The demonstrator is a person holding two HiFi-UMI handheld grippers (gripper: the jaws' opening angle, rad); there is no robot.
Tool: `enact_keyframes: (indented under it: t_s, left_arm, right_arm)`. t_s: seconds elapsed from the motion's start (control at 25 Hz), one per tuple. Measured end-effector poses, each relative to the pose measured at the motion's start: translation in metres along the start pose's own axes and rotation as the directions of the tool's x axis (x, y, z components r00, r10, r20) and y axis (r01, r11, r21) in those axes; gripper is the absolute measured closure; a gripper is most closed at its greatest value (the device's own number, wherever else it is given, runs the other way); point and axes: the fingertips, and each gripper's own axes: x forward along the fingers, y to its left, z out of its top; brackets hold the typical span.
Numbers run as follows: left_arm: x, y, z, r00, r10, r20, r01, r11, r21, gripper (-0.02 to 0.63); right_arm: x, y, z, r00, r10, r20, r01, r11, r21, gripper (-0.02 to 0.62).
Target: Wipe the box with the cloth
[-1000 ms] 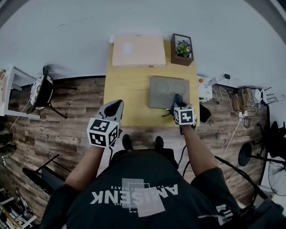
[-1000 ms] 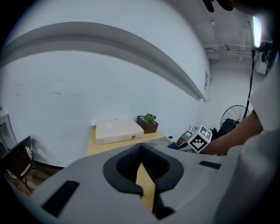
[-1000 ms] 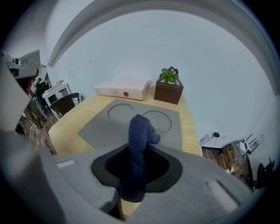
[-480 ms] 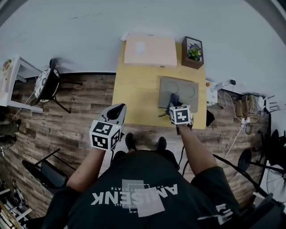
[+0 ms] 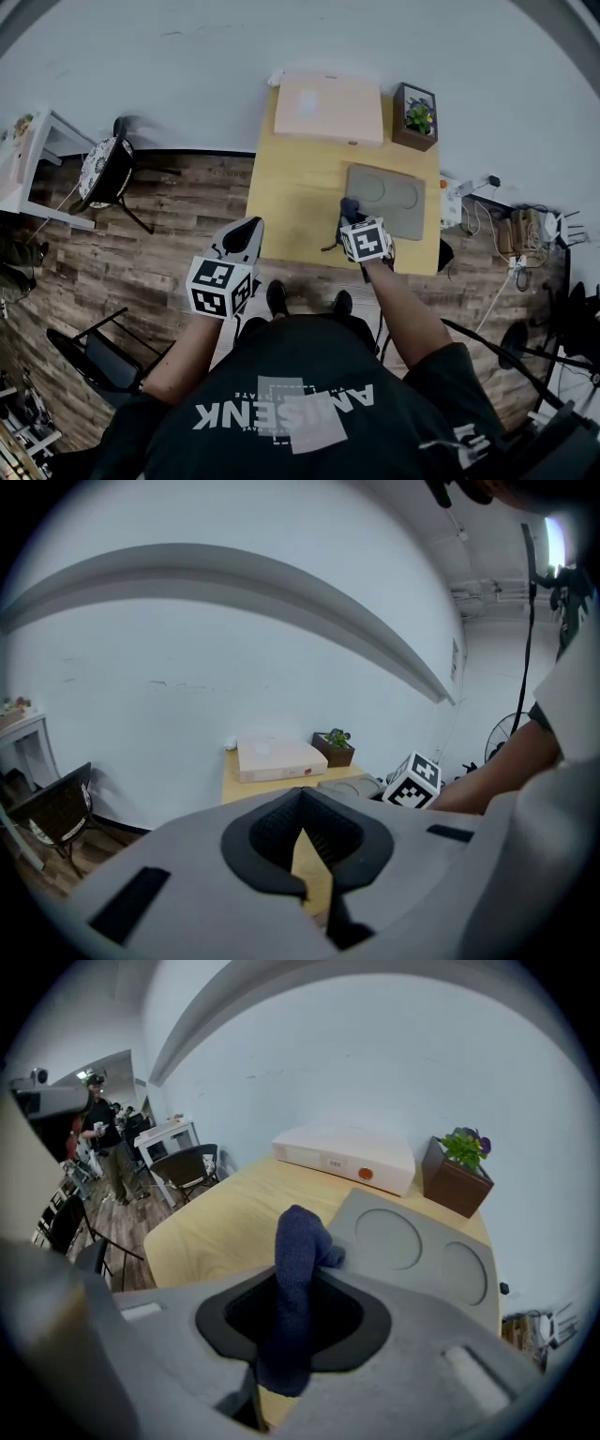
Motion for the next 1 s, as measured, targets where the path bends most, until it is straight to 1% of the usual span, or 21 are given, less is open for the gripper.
enact_keyframes:
  t_s: [0.04,0.12,0.24,0.32,0.44,0.48,0.6,0.68,0.8,0.88,1.0]
  left_arm:
    - [-0.003,0.001,0.005,1.000,0.005,0.025,-0.005,1.000,-0.005,0.607]
    - [-0.005,0.002,0.012,0.999,0.005,0.050,-0.004,1.000,-0.006,0.607]
    - [-0.003,-0.003,0.022,0.998,-0.016,0.066,0.015,1.000,0.006,0.607]
    - [-0.001,-0.007,0.030,0.996,-0.035,0.086,0.035,0.999,0.000,0.607]
    - [0.004,-0.014,0.041,0.991,-0.076,0.107,0.080,0.996,-0.035,0.607]
    - [0.007,-0.016,0.047,0.991,-0.079,0.112,0.083,0.996,-0.037,0.608]
    - [0.015,-0.018,0.067,0.992,-0.034,0.124,0.037,0.999,-0.018,0.609]
    - [0.020,-0.022,0.083,0.990,-0.030,0.139,0.032,0.999,-0.012,0.607]
    - [0.022,-0.037,0.116,0.978,-0.063,0.200,0.060,0.998,0.020,0.609]
    - [0.024,-0.050,0.141,0.969,-0.092,0.231,0.082,0.995,0.053,0.609]
    - [0.031,-0.073,0.167,0.960,-0.144,0.241,0.123,0.988,0.098,0.609]
  right_arm:
    - [0.001,0.004,0.001,1.000,0.015,-0.005,-0.015,1.000,-0.019,0.509]
    - [-0.002,0.009,0.003,0.999,0.040,0.004,-0.040,0.999,-0.031,0.509]
    - [-0.019,0.008,0.015,0.995,0.071,0.070,-0.071,0.997,0.004,0.509]
    - [-0.039,0.008,0.029,0.987,0.099,0.125,-0.100,0.995,0.006,0.509]
    - [-0.074,0.011,0.045,0.971,0.166,0.171,-0.159,0.986,-0.051,0.509]
    - [-0.086,0.010,0.050,0.965,0.189,0.180,-0.178,0.981,-0.075,0.509]
    - [-0.124,-0.001,0.064,0.947,0.228,0.225,-0.204,0.971,-0.125,0.509]
    - [-0.150,-0.011,0.071,0.933,0.242,0.265,-0.210,0.967,-0.145,0.509]
    - [-0.187,-0.030,0.075,0.915,0.242,0.322,-0.199,0.967,-0.159,0.509]
    - [-0.211,-0.049,0.080,0.903,0.214,0.372,-0.174,0.975,-0.138,0.509]
    - [-0.250,-0.076,0.093,0.873,0.160,0.461,-0.133,0.987,-0.091,0.509]
